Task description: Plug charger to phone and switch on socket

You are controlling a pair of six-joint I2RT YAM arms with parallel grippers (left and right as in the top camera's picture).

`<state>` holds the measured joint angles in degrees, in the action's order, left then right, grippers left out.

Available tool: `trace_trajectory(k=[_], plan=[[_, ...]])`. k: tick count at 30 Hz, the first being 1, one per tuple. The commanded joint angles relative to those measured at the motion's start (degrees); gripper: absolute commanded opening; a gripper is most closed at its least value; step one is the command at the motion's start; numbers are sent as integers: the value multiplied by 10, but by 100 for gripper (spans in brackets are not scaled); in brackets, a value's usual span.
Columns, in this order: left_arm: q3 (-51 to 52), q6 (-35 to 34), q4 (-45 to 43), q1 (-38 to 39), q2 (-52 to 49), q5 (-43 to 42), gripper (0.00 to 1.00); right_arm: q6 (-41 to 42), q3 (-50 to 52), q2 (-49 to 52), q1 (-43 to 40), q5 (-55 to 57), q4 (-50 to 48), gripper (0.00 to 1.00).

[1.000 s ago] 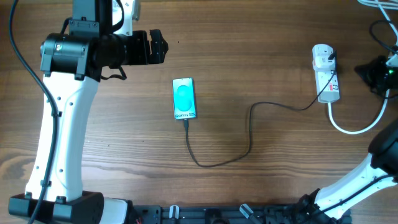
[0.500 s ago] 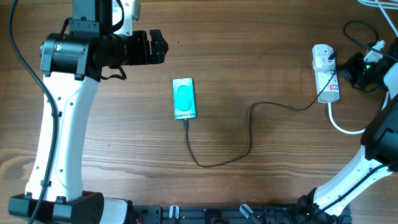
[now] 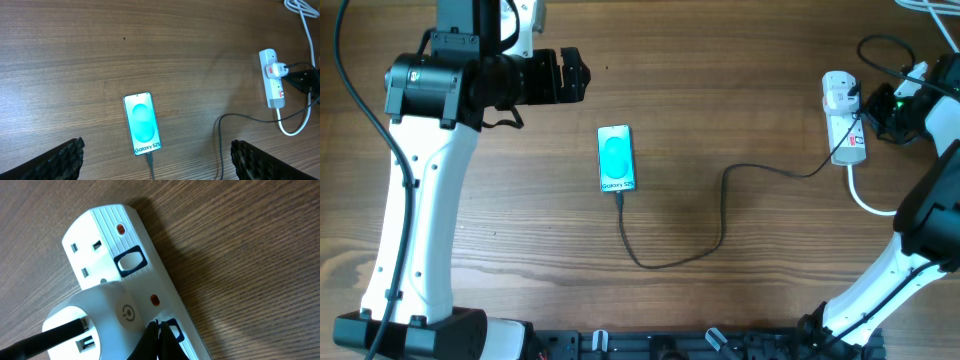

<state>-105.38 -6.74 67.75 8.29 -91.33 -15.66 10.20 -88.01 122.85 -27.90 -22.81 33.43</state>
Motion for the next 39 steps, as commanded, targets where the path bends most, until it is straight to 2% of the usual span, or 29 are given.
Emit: trace_trajectory(k=[1,13,39], plan=[[1,0,0,-2,-2,5,100,-10,-4,16,13,14,4,4],[1,0,0,-2,-2,5,100,-11,31,16,35,14,-11,4],[1,0,0,-2,-2,5,100,-26,33,16,140,23,71,4]])
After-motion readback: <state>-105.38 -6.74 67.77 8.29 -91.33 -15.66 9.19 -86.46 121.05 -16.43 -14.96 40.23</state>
